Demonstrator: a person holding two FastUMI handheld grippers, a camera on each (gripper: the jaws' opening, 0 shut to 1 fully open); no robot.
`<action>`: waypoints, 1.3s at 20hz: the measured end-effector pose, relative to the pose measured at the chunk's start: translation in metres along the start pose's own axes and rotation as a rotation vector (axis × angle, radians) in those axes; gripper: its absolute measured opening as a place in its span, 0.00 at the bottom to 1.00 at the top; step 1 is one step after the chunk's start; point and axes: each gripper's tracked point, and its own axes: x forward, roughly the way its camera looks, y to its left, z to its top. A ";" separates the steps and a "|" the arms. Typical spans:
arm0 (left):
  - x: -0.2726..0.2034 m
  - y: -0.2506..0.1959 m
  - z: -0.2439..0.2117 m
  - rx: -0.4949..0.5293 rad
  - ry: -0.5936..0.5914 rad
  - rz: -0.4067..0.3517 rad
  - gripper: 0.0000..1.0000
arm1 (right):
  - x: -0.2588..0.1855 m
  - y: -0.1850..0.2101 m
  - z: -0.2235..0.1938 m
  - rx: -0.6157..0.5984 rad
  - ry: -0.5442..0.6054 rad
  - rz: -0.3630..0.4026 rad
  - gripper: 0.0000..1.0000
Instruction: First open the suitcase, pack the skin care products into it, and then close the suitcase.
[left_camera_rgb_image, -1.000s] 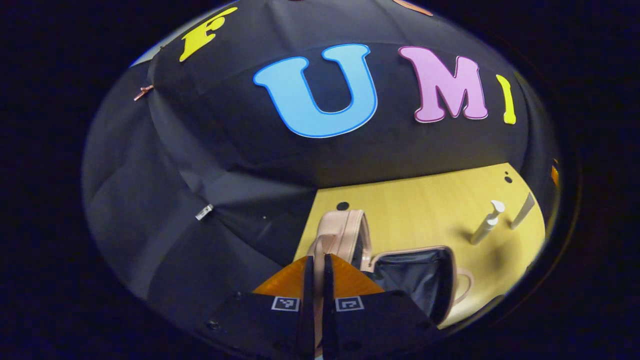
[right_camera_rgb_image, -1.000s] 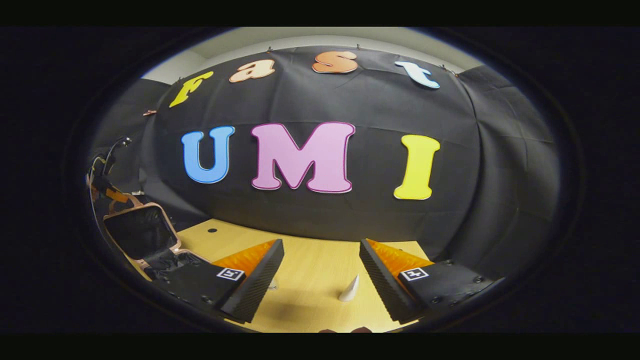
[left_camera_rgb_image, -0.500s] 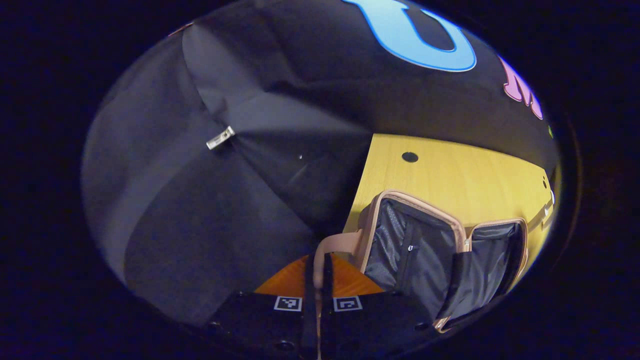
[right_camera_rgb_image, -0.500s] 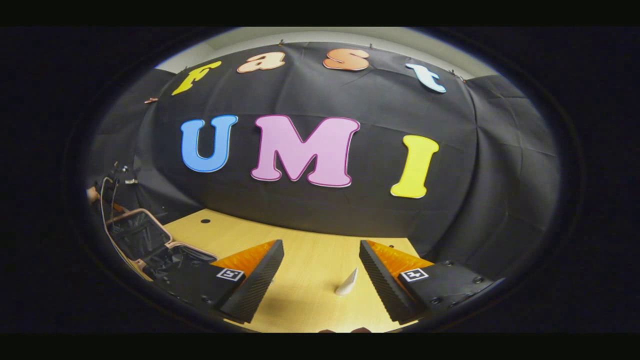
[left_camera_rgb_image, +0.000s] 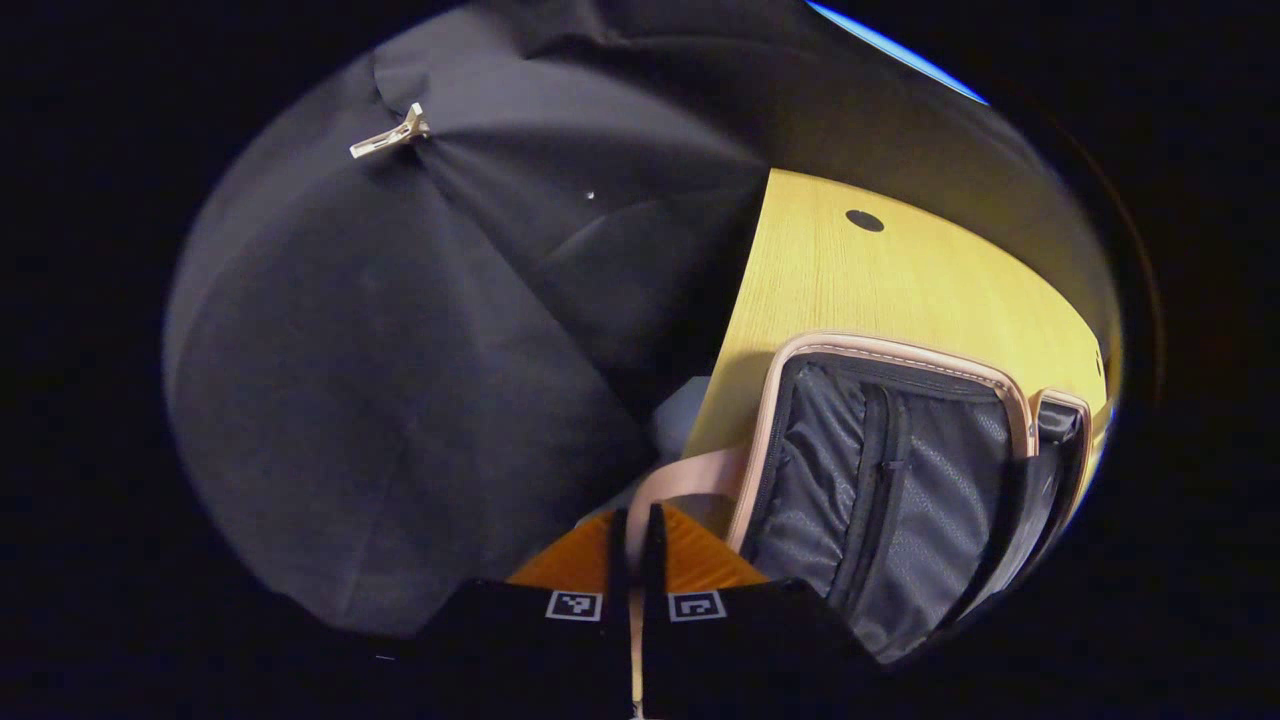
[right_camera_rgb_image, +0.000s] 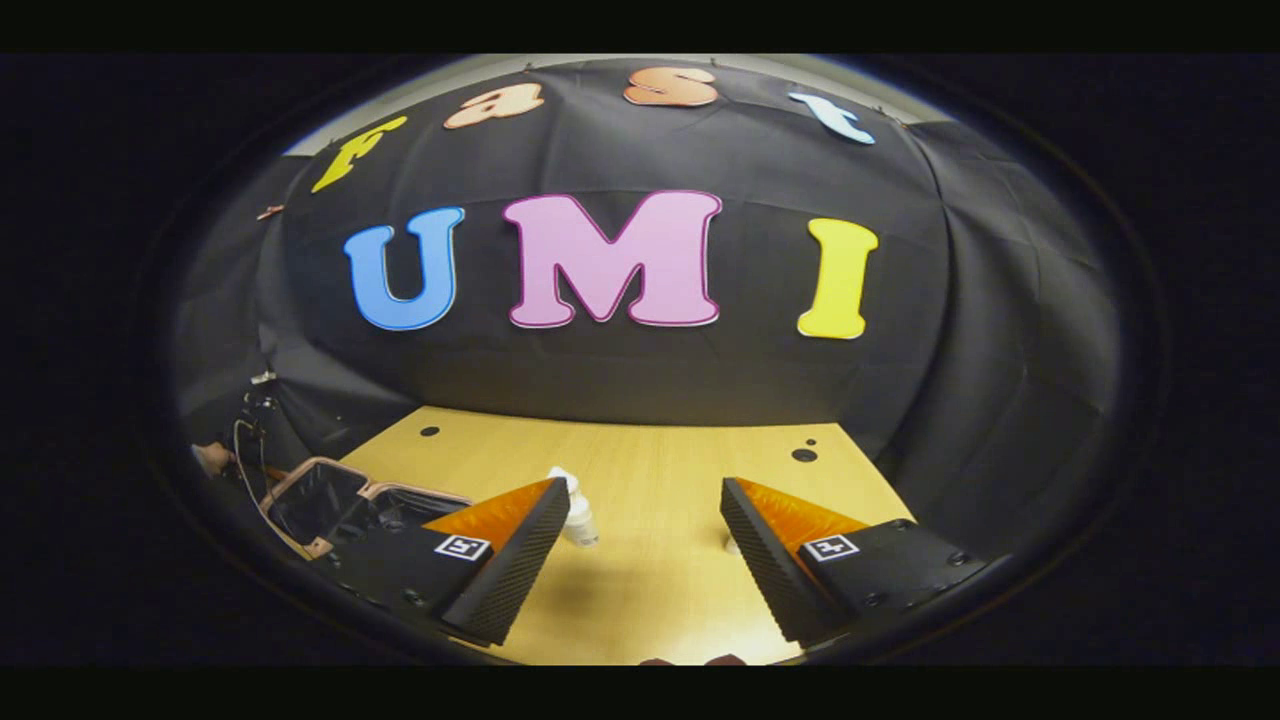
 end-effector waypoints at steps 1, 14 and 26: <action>0.004 0.003 -0.003 0.009 0.001 0.011 0.12 | 0.000 0.000 -0.002 0.006 0.004 -0.002 0.97; -0.181 -0.174 0.073 0.055 -0.401 -0.210 0.98 | 0.040 -0.021 -0.056 0.076 0.075 -0.118 0.97; -0.261 -0.589 -0.039 0.443 -0.299 -0.631 0.99 | 0.089 -0.073 -0.121 0.058 0.227 -0.086 0.97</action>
